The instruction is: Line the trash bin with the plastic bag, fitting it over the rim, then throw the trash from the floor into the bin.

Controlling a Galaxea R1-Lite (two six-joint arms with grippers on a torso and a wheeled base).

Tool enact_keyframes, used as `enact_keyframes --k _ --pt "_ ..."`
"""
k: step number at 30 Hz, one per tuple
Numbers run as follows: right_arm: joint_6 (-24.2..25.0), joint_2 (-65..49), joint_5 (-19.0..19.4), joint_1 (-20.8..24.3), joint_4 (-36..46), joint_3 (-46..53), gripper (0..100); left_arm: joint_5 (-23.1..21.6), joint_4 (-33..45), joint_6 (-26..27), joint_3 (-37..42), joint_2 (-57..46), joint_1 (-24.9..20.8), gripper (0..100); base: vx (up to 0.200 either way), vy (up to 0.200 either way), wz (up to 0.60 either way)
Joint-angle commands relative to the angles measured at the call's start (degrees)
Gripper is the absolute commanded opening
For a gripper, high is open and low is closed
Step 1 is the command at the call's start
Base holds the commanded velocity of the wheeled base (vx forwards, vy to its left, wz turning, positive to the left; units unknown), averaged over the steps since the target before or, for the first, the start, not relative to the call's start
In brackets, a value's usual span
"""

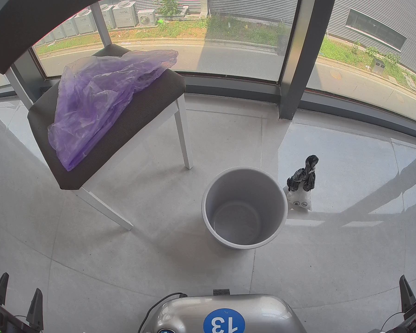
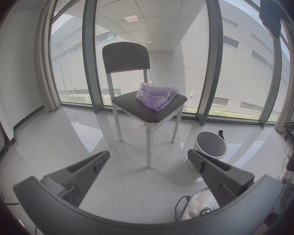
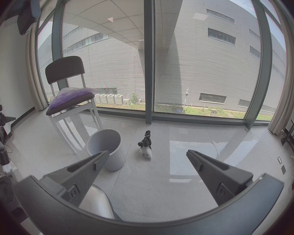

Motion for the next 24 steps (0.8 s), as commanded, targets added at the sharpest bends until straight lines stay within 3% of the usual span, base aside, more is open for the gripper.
enact_keyframes --k 1,24 --pt "0.1 -0.8 0.0 0.0 0.0 1.0 100 0.0 0.0 0.0 1.0 -0.8 0.0 100 0.000 0.000 0.00" --pt "0.9 -0.8 0.0 0.0 -0.1 1.0 100 0.2 -0.1 -0.7 1.0 -0.9 0.0 100 0.000 0.000 0.00"
